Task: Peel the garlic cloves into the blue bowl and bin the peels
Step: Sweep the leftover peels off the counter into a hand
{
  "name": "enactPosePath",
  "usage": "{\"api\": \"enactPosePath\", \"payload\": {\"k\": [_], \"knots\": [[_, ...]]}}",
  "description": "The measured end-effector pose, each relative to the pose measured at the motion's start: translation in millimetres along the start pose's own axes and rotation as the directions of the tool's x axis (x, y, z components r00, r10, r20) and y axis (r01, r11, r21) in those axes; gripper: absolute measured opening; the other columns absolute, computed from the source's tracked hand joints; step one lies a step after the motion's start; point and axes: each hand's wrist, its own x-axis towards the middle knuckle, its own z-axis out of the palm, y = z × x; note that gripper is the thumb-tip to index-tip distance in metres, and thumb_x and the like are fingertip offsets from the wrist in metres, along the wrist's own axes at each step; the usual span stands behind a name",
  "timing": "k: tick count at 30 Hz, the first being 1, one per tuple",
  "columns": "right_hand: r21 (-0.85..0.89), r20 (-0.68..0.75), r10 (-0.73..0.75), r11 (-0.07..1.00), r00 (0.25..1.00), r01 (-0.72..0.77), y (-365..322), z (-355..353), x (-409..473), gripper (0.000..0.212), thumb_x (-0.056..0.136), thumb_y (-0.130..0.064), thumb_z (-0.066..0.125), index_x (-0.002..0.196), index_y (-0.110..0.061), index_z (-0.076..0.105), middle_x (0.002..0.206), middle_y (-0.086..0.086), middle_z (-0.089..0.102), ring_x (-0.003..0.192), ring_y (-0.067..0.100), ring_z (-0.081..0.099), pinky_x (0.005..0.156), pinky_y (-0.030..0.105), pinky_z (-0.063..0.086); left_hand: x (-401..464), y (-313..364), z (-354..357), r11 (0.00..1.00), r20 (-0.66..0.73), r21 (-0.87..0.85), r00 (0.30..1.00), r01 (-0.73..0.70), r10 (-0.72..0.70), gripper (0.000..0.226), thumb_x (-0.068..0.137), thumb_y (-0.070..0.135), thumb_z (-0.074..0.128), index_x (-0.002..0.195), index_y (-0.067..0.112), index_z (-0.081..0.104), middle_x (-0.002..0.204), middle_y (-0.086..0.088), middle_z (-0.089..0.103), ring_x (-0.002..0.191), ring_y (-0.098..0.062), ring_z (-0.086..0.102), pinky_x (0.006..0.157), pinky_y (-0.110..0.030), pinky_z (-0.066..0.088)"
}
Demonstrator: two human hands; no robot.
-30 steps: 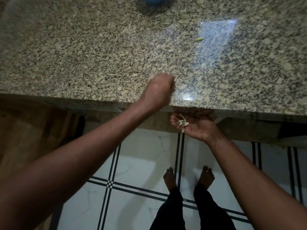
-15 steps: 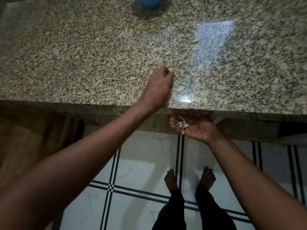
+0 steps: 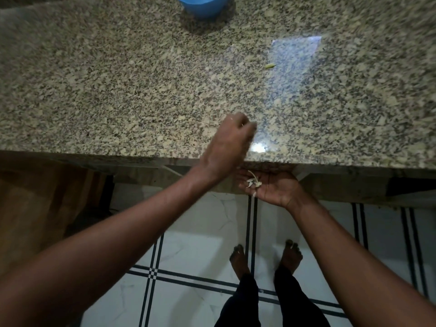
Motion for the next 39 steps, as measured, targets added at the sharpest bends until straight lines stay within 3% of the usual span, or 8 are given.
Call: {"api": "enactPosePath", "payload": {"k": [5,12,16,21,25,28,35,39], "knots": [[-0.036,0.008,-0.078,0.996,0.997,0.078,0.4,4.5,-6.4,0.056,0.104,-0.029,0.035,0.091,0.004,0.079,0.106,0.027,0.073,0.096,0.040,0.072,0.093,0.054,0.056,9.4,12.9,4.3,0.973,0.088,-0.124,0.975,-0.194,0.206,0.028,0.094,0.011,0.070,0.121,0.013,0.073,0.113,-0.006,0.065,0.102,-0.018,0.054,0.079,-0.022,0.039],[-0.019,-0.002,-0.095,0.995,0.995,0.095,0.3,3.8,-8.4,0.055,0.106,-0.034,0.037,0.096,0.001,0.079,0.112,0.025,0.072,0.102,0.040,0.070,0.097,0.057,0.048,8.2,15.9,-11.0,0.920,0.205,-0.112,0.897,-0.375,0.391,0.040,0.099,0.027,0.046,0.118,0.009,0.076,0.115,-0.009,0.072,0.102,-0.022,0.063,0.083,-0.033,0.055],[0.004,-0.034,-0.058,0.998,0.998,0.058,0.7,7.1,-5.3,0.050,0.094,-0.026,0.044,0.091,0.013,0.076,0.105,0.031,0.071,0.092,0.041,0.074,0.082,0.056,0.060,5.7,4.4,-20.0,0.949,0.200,-0.071,0.928,-0.308,0.316,0.020,0.096,0.011,0.065,0.109,0.013,0.080,0.107,-0.004,0.076,0.093,-0.018,0.069,0.081,-0.029,0.057],[0.027,-0.044,0.008,1.000,0.999,-0.007,-0.2,6.1,-3.6,0.052,0.088,-0.023,0.044,0.094,0.021,0.072,0.106,0.037,0.070,0.087,0.045,0.075,0.074,0.060,0.058,8.2,-4.5,-28.4,0.990,0.256,-0.068,0.957,-0.124,0.137,0.013,0.095,0.009,0.069,0.097,0.015,0.080,0.093,0.002,0.077,0.071,-0.005,0.069,0.069,-0.019,0.060],[0.046,-0.048,0.028,0.999,0.998,-0.026,0.7,3.1,0.6,0.066,0.105,-0.029,0.030,0.093,0.020,0.073,0.105,0.034,0.071,0.086,0.043,0.075,0.073,0.058,0.059,19.4,2.4,-40.9,0.990,0.408,-0.082,0.910,0.112,-0.069,0.018,0.095,0.004,0.066,0.102,0.015,0.078,0.095,0.006,0.074,0.075,-0.003,0.070,0.064,-0.007,0.050],[0.020,-0.019,0.015,1.000,1.000,-0.015,3.8,7.9,-2.2,0.054,0.093,-0.026,0.041,0.090,0.017,0.075,0.102,0.031,0.073,0.085,0.040,0.076,0.075,0.055,0.059,31.4,1.9,-44.0,0.962,0.507,-0.106,0.846,0.250,-0.164,0.016,0.094,0.002,0.067,0.099,0.013,0.077,0.096,0.003,0.075,0.077,-0.005,0.069,0.063,-0.015,0.057],[0.024,-0.008,-0.009,1.000,1.000,0.009,10.3,16.2,0.4,0.052,0.082,-0.025,0.049,0.097,0.019,0.072,0.111,0.034,0.070,0.091,0.044,0.075,0.082,0.061,0.055,33.0,1.5,-59.5,0.863,0.594,-0.303,0.788,0.404,-0.160,0.015,0.088,-0.003,0.074,0.096,0.009,0.079,0.096,-0.006,0.079,0.086,-0.013,0.074,0.079,-0.028,0.062],[0.029,-0.015,0.049,0.998,0.999,-0.048,4.7,14.8,8.1,0.061,0.101,-0.029,0.038,0.100,0.023,0.069,0.112,0.038,0.067,0.091,0.050,0.073,0.079,0.066,0.054,28.0,-1.7,-67.0,0.832,0.556,-0.376,0.817,0.407,-0.149,0.014,0.084,-0.003,0.079,0.096,0.004,0.078,0.089,-0.009,0.078,0.077,-0.013,0.077,0.070,-0.022,0.061]]}}
